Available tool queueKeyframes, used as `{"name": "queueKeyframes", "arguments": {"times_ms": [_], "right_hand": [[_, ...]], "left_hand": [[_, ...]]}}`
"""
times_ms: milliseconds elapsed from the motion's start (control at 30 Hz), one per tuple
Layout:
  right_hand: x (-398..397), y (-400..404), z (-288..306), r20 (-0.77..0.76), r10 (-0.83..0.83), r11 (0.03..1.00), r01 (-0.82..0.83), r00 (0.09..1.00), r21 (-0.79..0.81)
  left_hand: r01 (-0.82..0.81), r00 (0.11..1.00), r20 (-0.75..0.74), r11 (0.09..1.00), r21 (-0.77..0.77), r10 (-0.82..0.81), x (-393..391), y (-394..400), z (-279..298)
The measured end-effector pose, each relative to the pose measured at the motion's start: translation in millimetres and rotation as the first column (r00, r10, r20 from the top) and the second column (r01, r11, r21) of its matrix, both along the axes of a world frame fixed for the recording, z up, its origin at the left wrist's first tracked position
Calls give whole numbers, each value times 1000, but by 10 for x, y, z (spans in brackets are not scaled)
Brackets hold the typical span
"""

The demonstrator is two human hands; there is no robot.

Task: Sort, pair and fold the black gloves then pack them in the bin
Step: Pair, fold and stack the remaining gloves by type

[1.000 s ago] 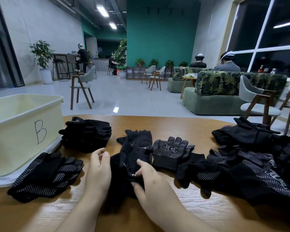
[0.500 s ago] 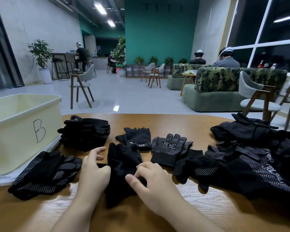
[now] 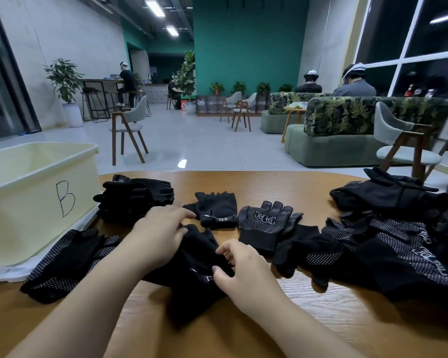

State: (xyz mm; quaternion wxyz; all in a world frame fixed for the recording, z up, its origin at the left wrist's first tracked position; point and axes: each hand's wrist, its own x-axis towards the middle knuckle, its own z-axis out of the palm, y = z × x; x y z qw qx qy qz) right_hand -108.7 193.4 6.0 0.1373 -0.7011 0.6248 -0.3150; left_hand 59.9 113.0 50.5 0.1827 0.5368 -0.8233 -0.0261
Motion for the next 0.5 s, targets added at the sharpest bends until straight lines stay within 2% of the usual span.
{"name": "queueKeyframes", "arguments": {"times_ms": [100, 200, 300, 400, 467, 500], "right_hand": [[1, -19, -44, -18, 14, 998, -15, 1000, -54], [14, -37, -75, -43, 37, 990, -42, 998, -133], [15, -47, -83, -46, 44, 987, -50, 998, -152], [-8, -43, -81, -23, 12, 991, -15, 1000, -132], [-19, -28, -53, -28, -4, 997, 2, 1000, -71], [-20, -18, -38, -23, 0, 998, -1, 1000, -57]], "left_hand": [[127, 915, 366, 983, 136, -169, -121, -178, -58], [182, 836, 506, 977, 110, -213, -155, -224, -102], [294, 851, 451, 956, 19, -270, -91, -212, -104], [479, 858, 338, 841, -252, -387, -27, -210, -183], [463, 885, 231, 811, -357, -404, 13, -203, -263], [430, 903, 154, 831, -353, -402, 30, -201, -310]]}}
